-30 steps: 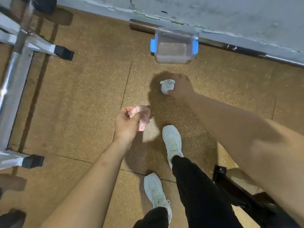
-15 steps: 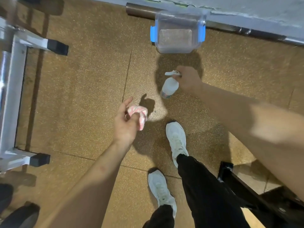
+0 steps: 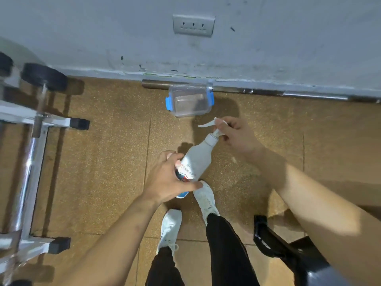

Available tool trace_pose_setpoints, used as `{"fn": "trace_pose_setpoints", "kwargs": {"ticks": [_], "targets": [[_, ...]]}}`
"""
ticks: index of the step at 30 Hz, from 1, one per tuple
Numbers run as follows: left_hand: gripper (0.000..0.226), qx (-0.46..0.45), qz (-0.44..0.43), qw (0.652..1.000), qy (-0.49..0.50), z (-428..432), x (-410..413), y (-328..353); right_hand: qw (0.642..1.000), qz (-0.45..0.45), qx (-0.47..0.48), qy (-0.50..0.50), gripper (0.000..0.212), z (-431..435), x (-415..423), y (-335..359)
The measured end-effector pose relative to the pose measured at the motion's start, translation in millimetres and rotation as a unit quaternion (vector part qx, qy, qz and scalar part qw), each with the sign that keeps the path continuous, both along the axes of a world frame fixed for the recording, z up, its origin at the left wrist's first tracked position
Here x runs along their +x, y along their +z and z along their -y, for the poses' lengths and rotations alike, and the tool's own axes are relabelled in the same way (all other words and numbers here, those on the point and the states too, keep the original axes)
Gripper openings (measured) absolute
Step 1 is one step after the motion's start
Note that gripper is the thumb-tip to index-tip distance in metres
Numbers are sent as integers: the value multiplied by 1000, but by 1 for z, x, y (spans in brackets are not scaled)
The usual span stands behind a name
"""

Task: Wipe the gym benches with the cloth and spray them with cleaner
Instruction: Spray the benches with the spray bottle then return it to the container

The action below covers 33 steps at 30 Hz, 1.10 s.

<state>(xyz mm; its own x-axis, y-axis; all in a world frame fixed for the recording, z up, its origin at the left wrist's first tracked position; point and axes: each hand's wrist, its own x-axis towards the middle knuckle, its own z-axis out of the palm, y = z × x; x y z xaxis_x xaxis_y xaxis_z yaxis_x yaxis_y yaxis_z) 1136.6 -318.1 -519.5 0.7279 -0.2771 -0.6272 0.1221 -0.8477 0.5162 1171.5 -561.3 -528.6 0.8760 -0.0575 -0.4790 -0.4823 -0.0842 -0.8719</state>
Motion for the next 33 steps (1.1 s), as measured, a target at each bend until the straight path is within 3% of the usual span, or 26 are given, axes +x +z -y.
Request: {"fn": "trace_pose_setpoints", "kwargs": {"ticks": [6,10,18,22,24,28,33], "targets": [[69,-29,99,992,-67,25,8,69,992,28,9,-121,45,12,-32,91],[45,-96,100,984,-115,41,-4,113,971,39,50,-231,35,18,-81,139],[45,-180,-72,956,-220,80,-77,190,916,91,172,-351,16,4,-195,239],[46,-173,-148,926,-300,105,-116,229,928,91,118,-342,37,0,-250,273],[42,-162,-176,918,-315,115,-135,246,902,76,121,-408,31,1,-276,283],[43,-170,-216,905,-324,133,-167,271,807,56,173,-562,7,14,-319,292],[39,-114,-244,881,-388,160,-177,278,725,49,205,-655,12,43,-351,297]]}}
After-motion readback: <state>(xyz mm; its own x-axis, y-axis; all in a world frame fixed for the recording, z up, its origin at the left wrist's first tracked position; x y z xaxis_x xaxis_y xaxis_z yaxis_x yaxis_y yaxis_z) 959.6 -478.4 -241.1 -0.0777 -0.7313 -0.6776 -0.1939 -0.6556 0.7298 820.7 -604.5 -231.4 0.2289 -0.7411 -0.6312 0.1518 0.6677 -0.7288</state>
